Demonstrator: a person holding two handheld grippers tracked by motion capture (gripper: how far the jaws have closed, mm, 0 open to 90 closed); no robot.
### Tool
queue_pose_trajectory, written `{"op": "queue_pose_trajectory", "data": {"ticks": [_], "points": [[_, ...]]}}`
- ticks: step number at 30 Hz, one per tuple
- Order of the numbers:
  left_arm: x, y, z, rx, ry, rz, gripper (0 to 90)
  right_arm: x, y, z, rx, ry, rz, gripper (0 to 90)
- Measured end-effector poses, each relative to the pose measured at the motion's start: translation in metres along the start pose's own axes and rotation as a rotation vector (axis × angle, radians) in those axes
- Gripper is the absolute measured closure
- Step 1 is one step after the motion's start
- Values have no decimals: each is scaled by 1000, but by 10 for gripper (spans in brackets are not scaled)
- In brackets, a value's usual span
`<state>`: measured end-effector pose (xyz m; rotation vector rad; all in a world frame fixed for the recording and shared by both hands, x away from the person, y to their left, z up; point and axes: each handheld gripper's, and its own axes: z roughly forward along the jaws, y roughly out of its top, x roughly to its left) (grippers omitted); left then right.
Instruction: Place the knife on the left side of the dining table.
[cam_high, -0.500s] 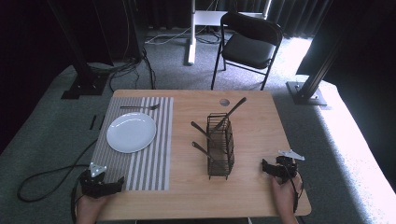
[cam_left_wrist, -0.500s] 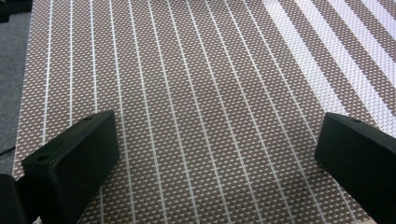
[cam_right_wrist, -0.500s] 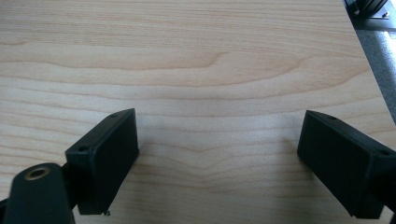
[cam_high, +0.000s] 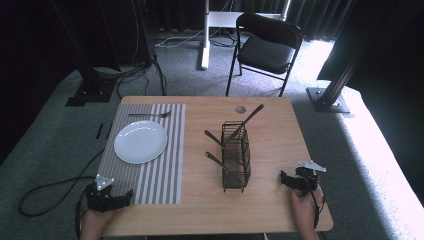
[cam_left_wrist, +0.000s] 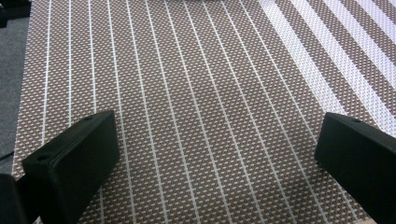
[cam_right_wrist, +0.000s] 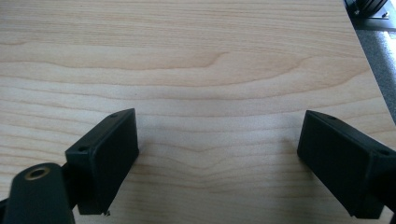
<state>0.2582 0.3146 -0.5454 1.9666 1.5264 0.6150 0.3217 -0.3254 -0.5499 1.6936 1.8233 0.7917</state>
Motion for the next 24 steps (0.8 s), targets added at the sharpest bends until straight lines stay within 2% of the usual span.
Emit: {"op": "queue_pose_trajectory", "data": {"ticks": [8, 14, 15, 20, 22, 24], "points": [[-1, 3, 0, 21, 4, -6, 2, 0, 0, 0, 0, 0, 0, 118], [-4, 2, -2, 13, 0, 5, 29, 0, 0, 0, 0, 0, 0, 118], [-5, 4, -2, 18, -17, 4, 29, 0, 0, 0, 0, 1, 0, 118], [-13, 8, -4, 20, -25, 20, 30, 0, 0, 0, 0, 0, 0, 118], [-18, 12, -6, 7, -51, 17, 29, 0, 0, 0, 0, 1, 0, 118], [-20, 14, -7, 7, -53, 24, 30, 0, 0, 0, 0, 1, 0, 118]]}}
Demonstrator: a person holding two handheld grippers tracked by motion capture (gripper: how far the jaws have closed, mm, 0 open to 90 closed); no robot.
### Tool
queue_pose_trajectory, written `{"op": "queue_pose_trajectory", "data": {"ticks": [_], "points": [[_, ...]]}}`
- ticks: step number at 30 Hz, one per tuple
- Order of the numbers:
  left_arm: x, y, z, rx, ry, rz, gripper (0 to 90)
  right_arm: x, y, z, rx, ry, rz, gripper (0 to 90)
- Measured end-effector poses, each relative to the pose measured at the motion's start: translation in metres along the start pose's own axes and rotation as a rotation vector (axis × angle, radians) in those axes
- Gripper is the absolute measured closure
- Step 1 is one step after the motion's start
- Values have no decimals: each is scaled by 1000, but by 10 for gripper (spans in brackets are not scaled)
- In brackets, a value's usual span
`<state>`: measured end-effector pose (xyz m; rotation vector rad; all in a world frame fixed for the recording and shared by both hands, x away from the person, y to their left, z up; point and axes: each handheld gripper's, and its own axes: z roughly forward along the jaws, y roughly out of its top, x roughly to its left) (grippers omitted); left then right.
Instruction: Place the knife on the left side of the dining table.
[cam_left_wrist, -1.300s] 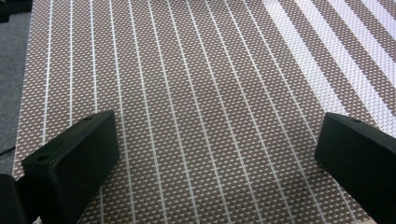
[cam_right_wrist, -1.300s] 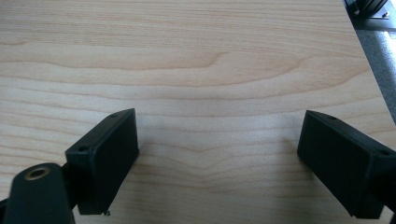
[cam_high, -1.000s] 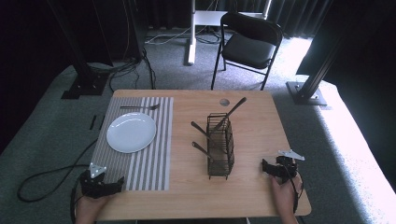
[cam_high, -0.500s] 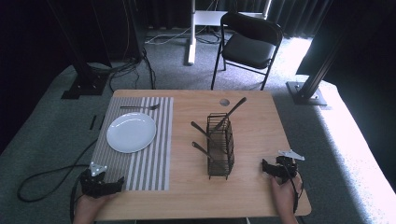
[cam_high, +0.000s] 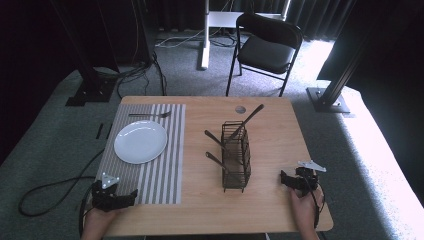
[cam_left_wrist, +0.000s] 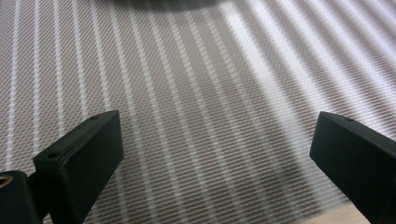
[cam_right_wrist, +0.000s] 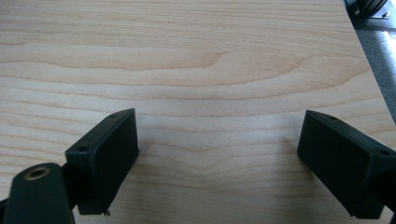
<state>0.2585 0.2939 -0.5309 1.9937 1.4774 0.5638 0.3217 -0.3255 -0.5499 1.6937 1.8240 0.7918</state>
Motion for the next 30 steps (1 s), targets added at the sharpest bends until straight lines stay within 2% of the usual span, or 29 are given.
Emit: {"op": "queue_pose_trajectory", "data": {"ticks": [2, 7, 10, 12, 13, 21, 25, 26, 30], "points": [[-4, 3, -1, 4, 2, 19, 30, 0, 0, 0, 0, 0, 0, 118], [-15, 10, -2, 3, -37, 55, 30, 0, 0, 0, 0, 0, 0, 118], [-19, 12, -3, -3, -50, 54, 30, 0, 0, 0, 0, 0, 0, 118], [-24, 16, -4, -5, -61, 76, 29, 0, 0, 0, 0, 0, 0, 118], [-26, 18, -4, -5, -79, 79, 30, 0, 0, 0, 0, 0, 0, 118], [-43, 34, -12, -45, -145, 110, 30, 0, 0, 0, 0, 0, 0, 118], [-53, 41, -16, -59, -149, 141, 30, 0, 0, 0, 0, 0, 0, 118], [-57, 44, -17, -63, -167, 149, 30, 0, 0, 0, 0, 0, 1, 118], [-63, 49, -19, -65, -175, 169, 30, 0, 0, 0, 0, 0, 0, 118]]}}
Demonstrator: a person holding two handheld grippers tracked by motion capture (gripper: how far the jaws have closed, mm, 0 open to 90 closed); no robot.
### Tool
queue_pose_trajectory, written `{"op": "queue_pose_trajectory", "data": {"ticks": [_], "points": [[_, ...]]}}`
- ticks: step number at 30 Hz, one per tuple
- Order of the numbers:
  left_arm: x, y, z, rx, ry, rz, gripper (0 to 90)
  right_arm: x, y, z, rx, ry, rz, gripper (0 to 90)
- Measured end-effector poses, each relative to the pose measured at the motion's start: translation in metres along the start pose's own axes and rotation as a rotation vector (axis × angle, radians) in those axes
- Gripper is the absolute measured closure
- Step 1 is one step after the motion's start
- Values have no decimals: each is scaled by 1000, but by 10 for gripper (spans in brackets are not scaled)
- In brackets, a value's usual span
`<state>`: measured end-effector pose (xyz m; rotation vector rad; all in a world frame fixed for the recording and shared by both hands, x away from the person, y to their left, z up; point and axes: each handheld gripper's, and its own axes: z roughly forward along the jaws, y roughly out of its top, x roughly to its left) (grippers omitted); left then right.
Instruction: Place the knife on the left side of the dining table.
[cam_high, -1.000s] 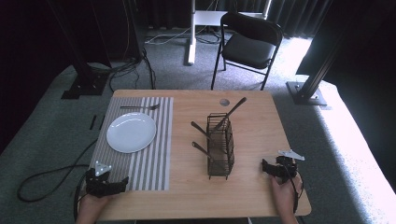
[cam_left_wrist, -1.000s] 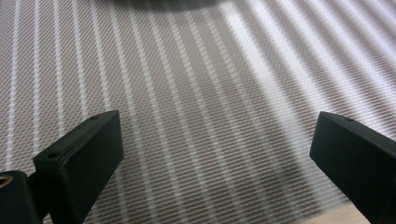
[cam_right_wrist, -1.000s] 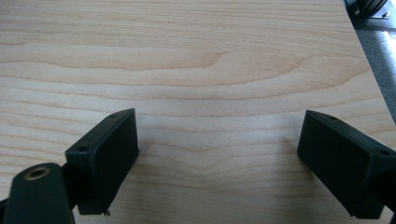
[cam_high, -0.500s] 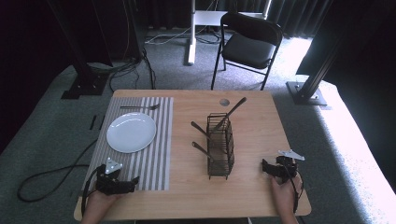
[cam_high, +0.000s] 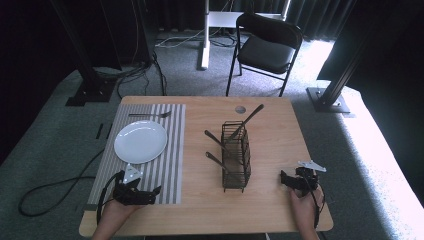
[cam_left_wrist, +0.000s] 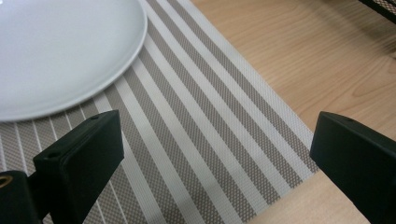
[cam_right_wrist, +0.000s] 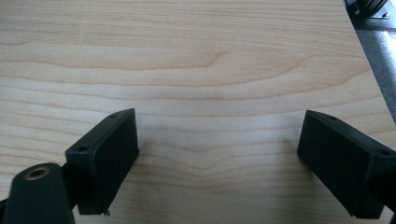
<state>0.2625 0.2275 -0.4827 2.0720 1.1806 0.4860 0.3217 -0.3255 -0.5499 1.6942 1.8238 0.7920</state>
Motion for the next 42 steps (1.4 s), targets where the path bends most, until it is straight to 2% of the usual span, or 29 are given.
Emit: {"op": "queue_pose_trajectory", "data": {"ticks": [4, 7, 8, 15, 17, 24, 26, 30, 38, 42], "points": [[-8, 10, -1, -23, -48, 9, 30, 0, 0, 0, 0, 0, 0, 118], [-12, 15, -2, -27, -38, 29, 30, 0, 0, 0, 0, 0, 0, 118], [-14, 19, -2, -33, -54, 30, 30, 0, 0, 0, 0, 0, 0, 118], [-25, 33, -2, -45, -71, 71, 30, 0, 0, 0, 0, 0, 0, 118], [-30, 39, -3, -53, -93, 79, 30, 0, 0, 0, 0, 0, 0, 118], [-49, 57, -2, -72, -101, 126, 30, 0, 0, 0, 0, 0, 1, 118], [-55, 64, -2, -91, -127, 128, 30, 0, 0, 0, 0, 0, -1, 118], [-65, 75, 0, -106, -151, 153, 30, 0, 0, 0, 1, 0, -1, 118], [-76, 89, -3, -130, -192, 164, 30, 0, 0, 0, 0, 0, -2, 118], [-83, 98, -5, -145, -207, 182, 30, 0, 0, 0, -1, 0, -2, 118]]}}
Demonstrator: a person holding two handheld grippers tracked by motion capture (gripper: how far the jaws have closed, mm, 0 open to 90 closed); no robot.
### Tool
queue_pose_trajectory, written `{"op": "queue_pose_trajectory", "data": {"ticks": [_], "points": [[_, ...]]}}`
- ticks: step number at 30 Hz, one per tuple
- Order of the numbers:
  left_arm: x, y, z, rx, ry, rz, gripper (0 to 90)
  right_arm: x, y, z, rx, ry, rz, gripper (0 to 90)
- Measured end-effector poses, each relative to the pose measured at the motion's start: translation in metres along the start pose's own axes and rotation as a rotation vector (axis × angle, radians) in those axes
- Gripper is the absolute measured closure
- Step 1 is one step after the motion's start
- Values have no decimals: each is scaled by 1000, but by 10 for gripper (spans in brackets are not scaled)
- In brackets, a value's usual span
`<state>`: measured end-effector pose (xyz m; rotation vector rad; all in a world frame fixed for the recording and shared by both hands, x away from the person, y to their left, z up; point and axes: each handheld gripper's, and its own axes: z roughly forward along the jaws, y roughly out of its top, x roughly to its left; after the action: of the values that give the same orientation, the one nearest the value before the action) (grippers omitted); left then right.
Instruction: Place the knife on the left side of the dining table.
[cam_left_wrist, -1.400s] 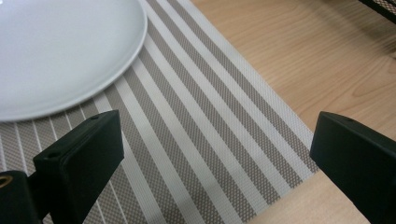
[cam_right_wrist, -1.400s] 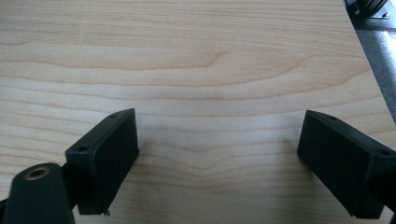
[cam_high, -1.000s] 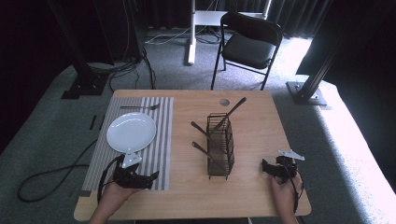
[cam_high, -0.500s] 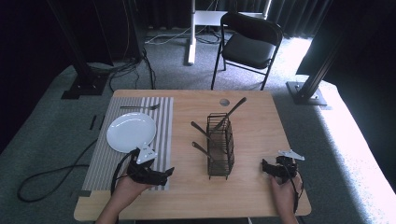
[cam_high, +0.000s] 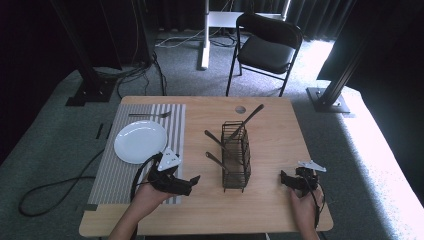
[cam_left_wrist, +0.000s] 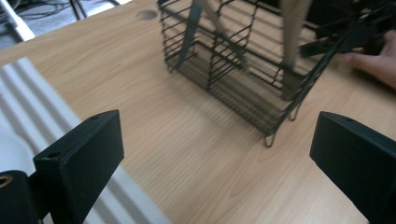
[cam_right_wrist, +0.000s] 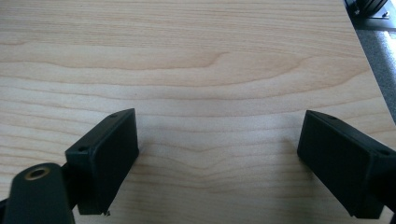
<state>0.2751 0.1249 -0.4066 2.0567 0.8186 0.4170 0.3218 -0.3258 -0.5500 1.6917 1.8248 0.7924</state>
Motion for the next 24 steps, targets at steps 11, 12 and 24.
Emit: {"op": "queue_pose_trajectory", "data": {"ticks": [11, 12, 24], "points": [[-13, 25, 4, -26, -23, 29, 40, 0, 0, 0, 0, 0, 0, 118], [-14, 27, 5, -27, -28, 32, 41, 0, 0, 0, 0, 0, 0, 118], [-23, 42, 10, -83, -53, -21, 163, 0, 0, 0, 1, 0, 0, 118]]}}
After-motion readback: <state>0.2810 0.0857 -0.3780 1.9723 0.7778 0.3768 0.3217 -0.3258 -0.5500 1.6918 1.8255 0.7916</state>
